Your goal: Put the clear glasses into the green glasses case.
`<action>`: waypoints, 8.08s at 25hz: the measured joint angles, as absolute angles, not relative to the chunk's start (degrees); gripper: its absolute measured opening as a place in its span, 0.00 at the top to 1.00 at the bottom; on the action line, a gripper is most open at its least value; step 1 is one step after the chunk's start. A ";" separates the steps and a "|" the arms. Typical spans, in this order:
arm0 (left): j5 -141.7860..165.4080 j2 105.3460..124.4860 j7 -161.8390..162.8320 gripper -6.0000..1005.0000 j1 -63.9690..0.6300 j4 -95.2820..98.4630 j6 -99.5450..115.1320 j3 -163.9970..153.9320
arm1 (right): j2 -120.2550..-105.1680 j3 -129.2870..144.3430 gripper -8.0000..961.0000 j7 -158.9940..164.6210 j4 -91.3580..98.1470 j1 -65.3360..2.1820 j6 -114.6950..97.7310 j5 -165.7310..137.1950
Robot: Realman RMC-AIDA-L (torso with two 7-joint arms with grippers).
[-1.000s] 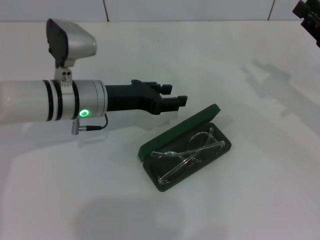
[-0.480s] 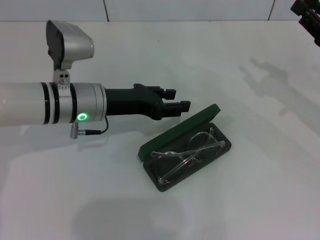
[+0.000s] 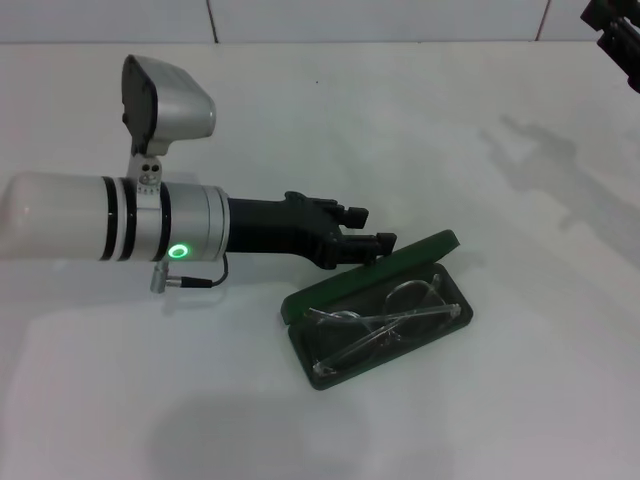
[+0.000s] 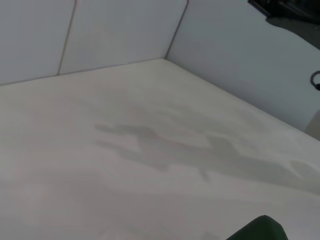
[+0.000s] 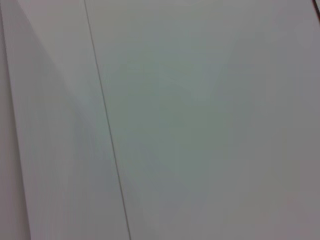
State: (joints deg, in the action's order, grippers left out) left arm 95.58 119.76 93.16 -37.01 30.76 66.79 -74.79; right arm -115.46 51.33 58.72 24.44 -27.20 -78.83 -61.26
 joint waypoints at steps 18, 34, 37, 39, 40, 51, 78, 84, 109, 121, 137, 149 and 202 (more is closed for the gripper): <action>95.15 119.95 90.62 0.41 -36.03 31.65 66.71 -79.88 | -115.57 51.33 0.62 57.47 24.44 -27.86 -77.82 -61.26; 78.60 119.68 79.36 0.41 -29.63 33.60 68.94 -71.41 | -113.63 64.37 0.62 61.88 35.29 -28.16 -81.37 -74.66; 71.09 119.65 73.97 0.41 -25.94 33.23 72.62 -67.89 | -112.94 66.02 0.62 68.27 42.11 -28.63 -84.77 -85.57; 68.14 119.48 72.16 0.41 -23.91 33.09 74.40 -66.58 | -112.90 66.03 0.62 72.12 47.16 -29.28 -87.42 -93.29; 67.29 119.45 71.56 0.41 -23.05 33.08 75.16 -66.10 | -112.97 65.97 0.62 73.45 49.10 -29.44 -88.24 -95.95; 67.25 119.36 70.82 0.41 -20.76 32.75 77.46 -63.89 | -115.57 69.81 0.56 81.18 61.71 -32.46 -92.38 -112.72; 68.82 118.62 70.91 0.42 -21.95 32.46 77.55 -64.21 | -115.94 82.38 0.57 88.28 56.15 -41.20 -80.34 -117.85; 68.82 118.37 71.07 0.42 -21.97 32.59 77.59 -63.95 | -116.04 82.16 0.79 88.73 56.80 -40.12 -75.29 -116.28; 56.98 119.81 56.33 0.41 -23.05 23.18 77.67 -60.35 | -115.69 90.10 0.76 87.65 60.81 -39.03 -55.57 -118.95; 33.35 120.67 34.51 0.42 -26.23 5.71 86.53 -60.50 | -115.67 84.64 0.46 86.09 64.17 -34.16 -57.33 -109.98; 54.08 115.74 66.39 0.42 -31.51 18.10 68.41 -71.99 | -115.46 59.64 0.46 64.52 41.85 -23.69 -73.47 -65.81; 89.60 118.07 95.39 0.41 -45.99 23.16 54.00 -72.39 | -115.30 53.55 0.46 60.04 35.50 -24.69 -75.73 -64.90; 73.80 117.58 61.02 0.16 -19.09 33.56 93.74 -70.13 | -114.85 65.98 0.26 62.05 36.74 -32.56 -89.83 -89.38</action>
